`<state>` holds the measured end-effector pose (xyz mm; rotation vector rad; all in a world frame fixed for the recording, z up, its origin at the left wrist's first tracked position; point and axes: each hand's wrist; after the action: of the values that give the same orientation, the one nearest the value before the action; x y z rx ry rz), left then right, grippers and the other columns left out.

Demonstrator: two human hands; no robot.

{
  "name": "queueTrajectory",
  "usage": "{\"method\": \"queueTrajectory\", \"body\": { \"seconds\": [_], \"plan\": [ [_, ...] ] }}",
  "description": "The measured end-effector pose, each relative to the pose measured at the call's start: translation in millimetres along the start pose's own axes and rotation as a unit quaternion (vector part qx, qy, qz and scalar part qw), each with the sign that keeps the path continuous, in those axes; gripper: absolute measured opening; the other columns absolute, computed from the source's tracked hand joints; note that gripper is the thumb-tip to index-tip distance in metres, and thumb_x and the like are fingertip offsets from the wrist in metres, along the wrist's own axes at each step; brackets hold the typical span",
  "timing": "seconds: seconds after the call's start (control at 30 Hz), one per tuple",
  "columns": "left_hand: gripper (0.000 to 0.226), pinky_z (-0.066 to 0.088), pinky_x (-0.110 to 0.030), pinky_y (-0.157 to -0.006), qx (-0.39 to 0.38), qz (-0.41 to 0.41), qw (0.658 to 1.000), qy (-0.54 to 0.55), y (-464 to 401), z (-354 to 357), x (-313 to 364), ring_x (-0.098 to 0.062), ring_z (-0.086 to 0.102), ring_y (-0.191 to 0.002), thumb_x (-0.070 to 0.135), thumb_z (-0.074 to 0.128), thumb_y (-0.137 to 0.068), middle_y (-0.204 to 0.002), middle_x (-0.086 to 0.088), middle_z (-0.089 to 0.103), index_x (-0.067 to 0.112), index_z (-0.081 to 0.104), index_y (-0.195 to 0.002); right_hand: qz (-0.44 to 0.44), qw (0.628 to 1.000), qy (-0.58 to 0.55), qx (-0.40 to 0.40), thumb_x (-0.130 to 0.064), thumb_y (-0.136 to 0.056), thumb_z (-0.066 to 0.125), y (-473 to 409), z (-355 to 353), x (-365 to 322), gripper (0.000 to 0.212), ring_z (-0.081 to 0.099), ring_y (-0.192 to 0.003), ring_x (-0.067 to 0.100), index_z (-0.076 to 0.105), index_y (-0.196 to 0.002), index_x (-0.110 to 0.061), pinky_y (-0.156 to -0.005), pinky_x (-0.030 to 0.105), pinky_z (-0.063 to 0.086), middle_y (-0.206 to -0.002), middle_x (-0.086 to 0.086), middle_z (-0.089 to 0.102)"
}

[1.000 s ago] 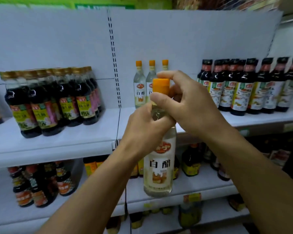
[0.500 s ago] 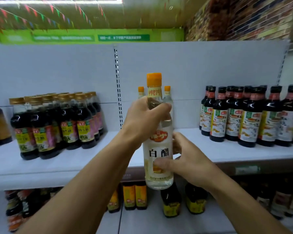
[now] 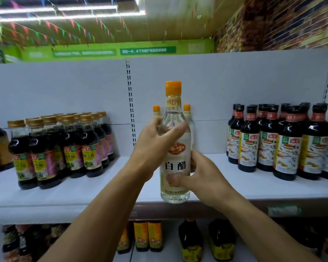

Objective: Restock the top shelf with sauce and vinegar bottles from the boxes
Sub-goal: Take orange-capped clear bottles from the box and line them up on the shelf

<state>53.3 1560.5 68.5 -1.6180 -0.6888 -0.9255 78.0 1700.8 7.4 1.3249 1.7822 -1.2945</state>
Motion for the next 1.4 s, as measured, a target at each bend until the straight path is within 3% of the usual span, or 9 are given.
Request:
{"method": "queueTrajectory", "body": {
  "seconds": [0.13,0.27,0.4,0.63,0.73,0.93,1.1,1.4],
  "plan": [
    [0.034,0.057,-0.021,-0.069,-0.008,-0.03,0.999,-0.024,-5,-14,-39,-0.008,0.072,-0.089,0.035,0.07,-0.086,-0.101,0.004,0.074,0.025,0.058,-0.115,-0.013,1.0,-0.017,0.005,-0.025,-0.076,0.083,-32,3,11,0.043,0.069,-0.096,0.006,0.059,-0.112,-0.029,-0.089,0.039,0.057,-0.102,-0.012,0.073],
    [0.022,0.056,-0.026,-0.075,-0.032,-0.067,0.995,-0.069,-21,-28,-84,-0.007,0.072,-0.088,0.028,0.069,-0.088,-0.097,0.006,0.075,0.024,0.064,-0.109,-0.001,1.0,-0.008,0.016,-0.026,-0.067,0.085,-69,11,30,0.051,0.07,-0.095,0.007,0.06,-0.111,-0.027,-0.088,0.037,0.057,-0.102,-0.011,0.073],
    [0.018,0.054,-0.022,-0.072,-0.055,-0.096,0.991,-0.079,-53,-45,-121,-0.005,0.071,-0.088,0.025,0.068,-0.09,-0.095,0.011,0.075,0.028,0.066,-0.107,0.022,0.999,0.007,0.023,-0.026,-0.06,0.083,-113,27,54,0.055,0.07,-0.096,0.007,0.06,-0.11,-0.028,-0.089,0.037,0.057,-0.102,-0.011,0.073],
    [0.03,0.054,-0.047,-0.093,-0.087,-0.133,0.986,-0.044,-115,-71,-178,-0.02,0.071,-0.1,0.026,0.069,-0.084,-0.106,0.0,0.075,0.02,0.067,-0.113,0.035,0.998,0.051,0.029,-0.022,-0.067,0.081,-180,53,82,0.044,0.069,-0.092,0.002,0.065,-0.108,-0.029,-0.086,0.033,0.058,-0.097,-0.014,0.074],
    [0.036,0.055,-0.049,-0.092,-0.088,-0.143,0.985,-0.047,-135,-78,-197,-0.021,0.072,-0.098,0.032,0.07,-0.079,-0.105,-0.001,0.075,0.019,0.066,-0.112,0.039,0.996,0.074,0.025,-0.024,-0.067,0.079,-202,61,91,0.042,0.07,-0.091,0.003,0.068,-0.107,-0.031,-0.084,0.033,0.058,-0.095,-0.014,0.074],
    [0.026,0.056,-0.048,-0.091,-0.083,-0.164,0.982,-0.045,-161,-87,-227,-0.021,0.072,-0.096,0.028,0.069,-0.086,-0.103,0.001,0.075,0.02,0.066,-0.111,0.066,0.991,0.114,0.02,-0.035,-0.062,0.08,-238,71,110,0.048,0.069,-0.091,0.004,0.066,-0.107,-0.028,-0.083,0.034,0.059,-0.095,-0.012,0.073],
    [0.024,0.056,-0.048,-0.091,-0.087,-0.18,0.979,-0.046,-172,-92,-243,-0.02,0.072,-0.096,0.027,0.069,-0.088,-0.103,0.002,0.075,0.021,0.066,-0.111,0.076,0.988,0.134,0.012,-0.024,-0.069,0.081,-253,74,121,0.036,0.07,-0.089,0.007,0.069,-0.103,-0.026,-0.083,0.033,0.059,-0.092,-0.009,0.074],
    [0.024,0.055,-0.048,-0.092,-0.086,-0.184,0.978,-0.056,-182,-90,-253,-0.019,0.072,-0.096,0.03,0.068,-0.087,-0.104,0.002,0.074,0.023,0.064,-0.109,0.096,0.983,0.155,0.032,-0.031,-0.068,0.084,-266,76,134,0.044,0.069,-0.093,0.011,0.064,-0.107,-0.026,-0.084,0.037,0.058,-0.098,-0.008,0.072]
  ]
}}
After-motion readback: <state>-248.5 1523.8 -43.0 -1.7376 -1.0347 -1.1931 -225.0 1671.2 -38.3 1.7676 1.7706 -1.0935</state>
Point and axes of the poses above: each hand's wrist, its own y-axis away from the middle knuckle, its own z-axis out of the palm, x = y × z
